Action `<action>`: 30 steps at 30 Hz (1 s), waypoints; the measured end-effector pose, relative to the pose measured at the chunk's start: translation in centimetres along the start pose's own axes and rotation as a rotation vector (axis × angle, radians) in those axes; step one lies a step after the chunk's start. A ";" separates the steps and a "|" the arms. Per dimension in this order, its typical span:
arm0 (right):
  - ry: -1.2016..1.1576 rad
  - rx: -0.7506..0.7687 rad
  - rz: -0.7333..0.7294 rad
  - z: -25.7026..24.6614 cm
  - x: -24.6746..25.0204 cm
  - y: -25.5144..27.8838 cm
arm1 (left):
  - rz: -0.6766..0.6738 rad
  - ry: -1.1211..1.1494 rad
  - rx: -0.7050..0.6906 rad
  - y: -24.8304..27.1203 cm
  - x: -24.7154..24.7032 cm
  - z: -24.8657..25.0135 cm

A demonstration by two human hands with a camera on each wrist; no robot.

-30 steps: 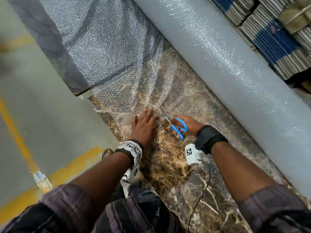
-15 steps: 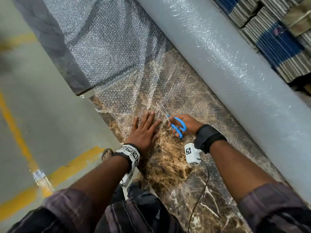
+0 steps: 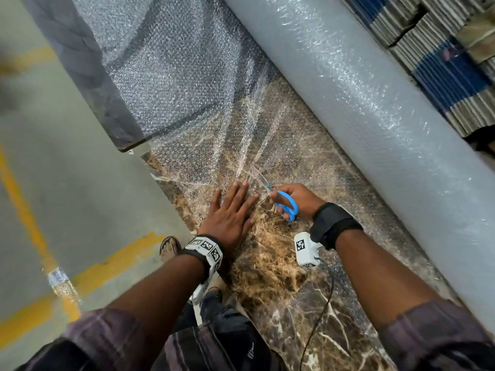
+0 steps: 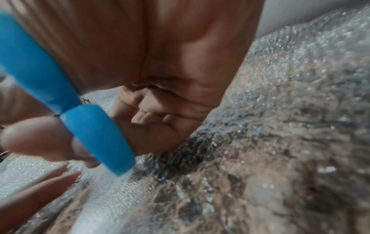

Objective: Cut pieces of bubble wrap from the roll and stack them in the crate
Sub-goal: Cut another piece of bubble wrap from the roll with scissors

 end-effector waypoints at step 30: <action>0.056 -0.060 -0.123 -1.6 -0.5 -3.2 | -0.008 0.031 -0.002 0.1 0.5 0.0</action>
Point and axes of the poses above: each hand's wrist, its own y-axis away from the middle knuckle, its own x-axis out of the back of the hand, z = x × y, the point moved 10 cm from there along -y, towards the middle knuckle, and after that the axes turned 7 degrees about -y, right-handed, at the moved point
